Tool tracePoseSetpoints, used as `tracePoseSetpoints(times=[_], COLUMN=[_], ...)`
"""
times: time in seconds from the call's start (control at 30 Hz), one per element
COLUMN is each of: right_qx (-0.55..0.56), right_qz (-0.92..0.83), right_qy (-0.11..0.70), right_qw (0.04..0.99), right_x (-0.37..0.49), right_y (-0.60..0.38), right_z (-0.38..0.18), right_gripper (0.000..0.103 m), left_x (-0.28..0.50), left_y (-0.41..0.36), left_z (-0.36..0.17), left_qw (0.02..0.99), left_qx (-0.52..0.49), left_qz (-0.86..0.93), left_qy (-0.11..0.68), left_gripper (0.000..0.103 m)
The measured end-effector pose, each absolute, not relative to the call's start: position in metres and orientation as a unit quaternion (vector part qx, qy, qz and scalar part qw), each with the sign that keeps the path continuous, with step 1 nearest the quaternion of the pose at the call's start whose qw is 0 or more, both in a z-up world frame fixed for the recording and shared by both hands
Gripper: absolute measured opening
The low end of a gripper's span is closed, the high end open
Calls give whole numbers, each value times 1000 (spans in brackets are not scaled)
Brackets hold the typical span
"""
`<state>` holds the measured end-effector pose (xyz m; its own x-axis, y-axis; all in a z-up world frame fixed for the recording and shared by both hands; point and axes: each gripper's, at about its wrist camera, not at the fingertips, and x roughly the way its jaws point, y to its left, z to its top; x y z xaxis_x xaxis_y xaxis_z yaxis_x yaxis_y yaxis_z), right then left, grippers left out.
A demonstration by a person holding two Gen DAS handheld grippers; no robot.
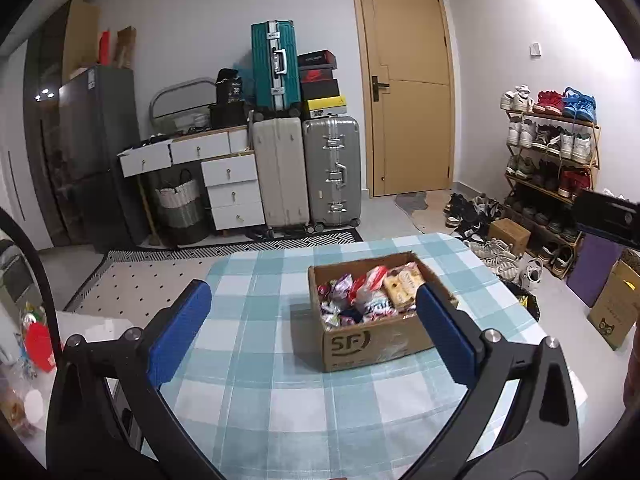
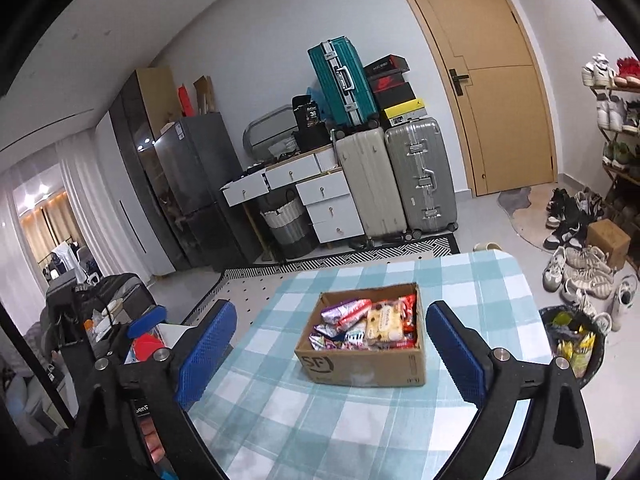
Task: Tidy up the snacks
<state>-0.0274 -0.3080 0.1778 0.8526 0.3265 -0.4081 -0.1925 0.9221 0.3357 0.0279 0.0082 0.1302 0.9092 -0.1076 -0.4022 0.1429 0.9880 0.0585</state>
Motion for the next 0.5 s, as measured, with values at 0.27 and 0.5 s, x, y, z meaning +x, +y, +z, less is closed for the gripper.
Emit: tracePoseSetpoints(times=[0.27,0.5], right_qx=[107,66], right_qz=[97,64], right_qy=[229,209], right_qw=[963,974], right_x=[-59,-65], right_y=[-289,-277], right_z=[131,76], right_gripper=[102,102], left_x=[24,28], left_y=[39,41], left_z=[85,52], left_qw=[969,980], left_qx=[5,5], left_qz=[-48,-35], left_qy=[243,198], left_gripper=[102,102])
